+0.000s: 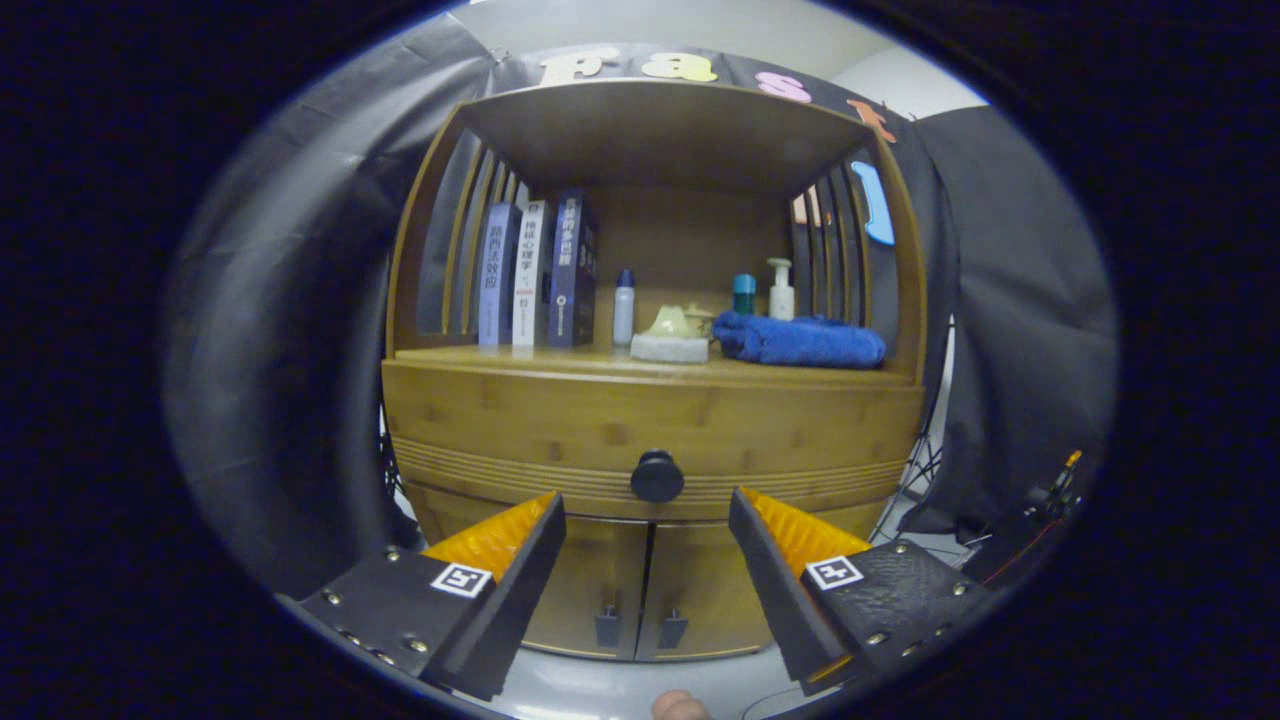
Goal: Pull open the drawer, take out the items inside it, and place them on the countertop above the cabinet.
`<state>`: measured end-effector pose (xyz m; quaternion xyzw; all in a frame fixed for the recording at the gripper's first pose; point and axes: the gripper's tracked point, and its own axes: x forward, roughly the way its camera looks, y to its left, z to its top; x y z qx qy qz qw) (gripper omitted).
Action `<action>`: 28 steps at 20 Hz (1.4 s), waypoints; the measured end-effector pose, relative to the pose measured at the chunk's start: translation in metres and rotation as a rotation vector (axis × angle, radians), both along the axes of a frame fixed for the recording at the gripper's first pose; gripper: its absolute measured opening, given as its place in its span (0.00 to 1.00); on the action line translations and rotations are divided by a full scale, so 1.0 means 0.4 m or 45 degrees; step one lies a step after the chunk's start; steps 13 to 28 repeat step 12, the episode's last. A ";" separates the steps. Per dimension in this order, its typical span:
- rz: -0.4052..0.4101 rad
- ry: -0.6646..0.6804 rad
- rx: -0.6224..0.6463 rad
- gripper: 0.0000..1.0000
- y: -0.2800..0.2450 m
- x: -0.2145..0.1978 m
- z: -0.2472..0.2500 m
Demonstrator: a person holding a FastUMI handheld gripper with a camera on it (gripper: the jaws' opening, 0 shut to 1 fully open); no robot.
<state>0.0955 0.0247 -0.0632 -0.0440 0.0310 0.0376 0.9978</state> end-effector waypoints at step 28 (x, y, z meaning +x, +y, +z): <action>-0.036 -0.005 0.295 0.99 -0.082 -0.227 0.373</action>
